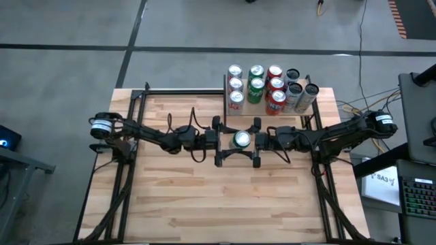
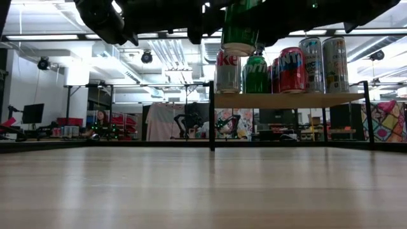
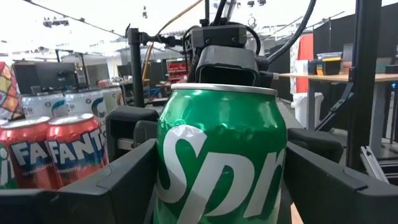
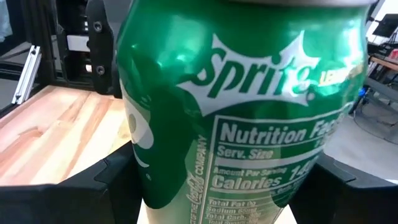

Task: Place canned beverage on shelf
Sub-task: Put the green soda can on the shelf aligned in front of the other green soda can

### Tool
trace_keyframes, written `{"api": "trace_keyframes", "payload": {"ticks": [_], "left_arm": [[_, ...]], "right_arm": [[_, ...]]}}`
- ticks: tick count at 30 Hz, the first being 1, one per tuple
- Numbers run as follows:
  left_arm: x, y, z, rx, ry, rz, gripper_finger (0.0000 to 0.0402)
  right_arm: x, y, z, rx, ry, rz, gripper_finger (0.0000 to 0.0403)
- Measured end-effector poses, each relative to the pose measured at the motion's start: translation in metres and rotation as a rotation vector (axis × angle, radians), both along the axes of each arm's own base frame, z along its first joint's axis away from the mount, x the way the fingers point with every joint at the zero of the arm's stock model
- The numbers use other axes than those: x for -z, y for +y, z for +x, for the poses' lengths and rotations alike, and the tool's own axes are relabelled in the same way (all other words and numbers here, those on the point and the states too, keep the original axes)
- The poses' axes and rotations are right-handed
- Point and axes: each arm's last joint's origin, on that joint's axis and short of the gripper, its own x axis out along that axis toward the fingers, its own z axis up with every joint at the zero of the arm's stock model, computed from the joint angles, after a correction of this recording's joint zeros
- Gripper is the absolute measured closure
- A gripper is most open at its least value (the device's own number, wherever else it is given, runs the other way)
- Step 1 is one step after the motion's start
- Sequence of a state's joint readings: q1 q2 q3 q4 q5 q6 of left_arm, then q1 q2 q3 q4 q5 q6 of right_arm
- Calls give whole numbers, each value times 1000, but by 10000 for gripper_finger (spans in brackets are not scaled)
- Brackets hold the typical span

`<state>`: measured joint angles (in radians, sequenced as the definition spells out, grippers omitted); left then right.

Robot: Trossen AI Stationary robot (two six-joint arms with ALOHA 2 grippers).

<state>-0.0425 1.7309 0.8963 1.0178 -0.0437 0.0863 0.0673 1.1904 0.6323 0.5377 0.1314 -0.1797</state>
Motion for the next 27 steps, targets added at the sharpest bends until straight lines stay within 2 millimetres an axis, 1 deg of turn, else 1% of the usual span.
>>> {"api": "trace_keyframes", "payload": {"ticks": [3, 9, 13, 20, 26, 27], "left_arm": [[-1, 0, -1, 2, 27, -11, 95], [1, 0, -3, 10, 101, -15, 44], [2, 0, -2, 8, 113, 5, 35], [-1, 3, 2, -6, 105, 11, 56], [-1, 4, 2, -15, 103, 47, 106], [-1, 4, 2, -15, 101, 48, 116]], "right_arm": [[1, 0, 0, 0, 16, 7, 119], [2, 0, 0, -2, 26, 7, 119], [2, -1, 0, 4, 23, 11, 119], [2, -1, 0, 30, 17, 0, 119], [2, -1, 0, 30, 18, -4, 119], [1, -1, 0, 30, 18, -4, 114]]}}
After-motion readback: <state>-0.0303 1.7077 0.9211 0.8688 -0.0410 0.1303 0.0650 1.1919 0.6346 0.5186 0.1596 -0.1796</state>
